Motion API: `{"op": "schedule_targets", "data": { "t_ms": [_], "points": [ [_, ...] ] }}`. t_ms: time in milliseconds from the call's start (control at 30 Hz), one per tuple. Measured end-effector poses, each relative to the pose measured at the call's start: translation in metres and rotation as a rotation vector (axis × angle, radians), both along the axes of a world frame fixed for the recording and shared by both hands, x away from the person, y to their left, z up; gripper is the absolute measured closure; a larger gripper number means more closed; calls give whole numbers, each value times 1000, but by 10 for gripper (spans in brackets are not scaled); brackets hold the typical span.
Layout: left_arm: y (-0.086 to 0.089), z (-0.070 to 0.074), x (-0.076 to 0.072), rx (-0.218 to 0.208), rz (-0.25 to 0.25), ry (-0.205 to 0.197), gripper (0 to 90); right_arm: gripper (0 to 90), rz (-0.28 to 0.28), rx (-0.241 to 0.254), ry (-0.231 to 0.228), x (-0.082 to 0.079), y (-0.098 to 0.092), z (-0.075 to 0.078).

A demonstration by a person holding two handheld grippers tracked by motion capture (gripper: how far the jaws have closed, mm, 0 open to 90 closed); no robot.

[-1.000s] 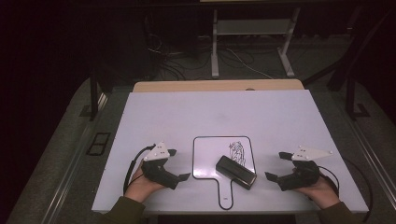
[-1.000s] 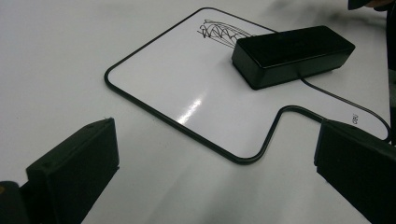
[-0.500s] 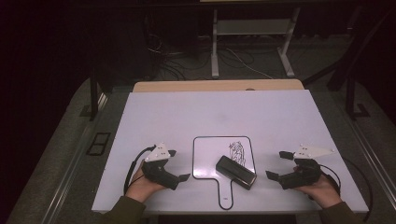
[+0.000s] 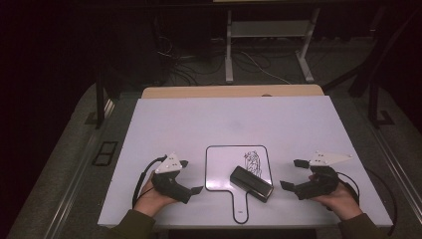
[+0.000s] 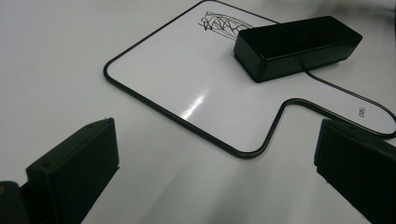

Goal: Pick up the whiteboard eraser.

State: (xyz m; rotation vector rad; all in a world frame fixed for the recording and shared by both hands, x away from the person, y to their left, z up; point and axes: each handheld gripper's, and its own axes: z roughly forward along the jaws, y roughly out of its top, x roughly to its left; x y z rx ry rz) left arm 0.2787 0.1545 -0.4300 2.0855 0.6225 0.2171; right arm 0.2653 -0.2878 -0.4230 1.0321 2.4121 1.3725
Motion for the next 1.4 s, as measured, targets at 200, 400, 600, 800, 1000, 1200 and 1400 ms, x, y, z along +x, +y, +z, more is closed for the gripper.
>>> {"op": "schedule_targets", "data": {
  "t_ms": [200,400,600,800,1000,1200,1400],
  "points": [
    [0,0,0,-11,4,9,0,24,6,-31,5,3,7,4],
    [0,1,-1,-1,4,0,0,24,26,-47,20,6,14,7],
    [0,1,-1,1,7,8,0,25,41,-54,15,9,20,8],
    [-1,0,0,-4,2,18,0,25,50,-41,16,14,25,10],
    [-2,0,-1,-2,4,15,0,24,72,-43,21,17,34,11],
    [-2,1,-1,-4,2,12,0,24,92,-54,13,19,43,13],
    [-3,1,-2,-18,10,15,0,24,102,-55,28,22,50,16]
  ]
}}
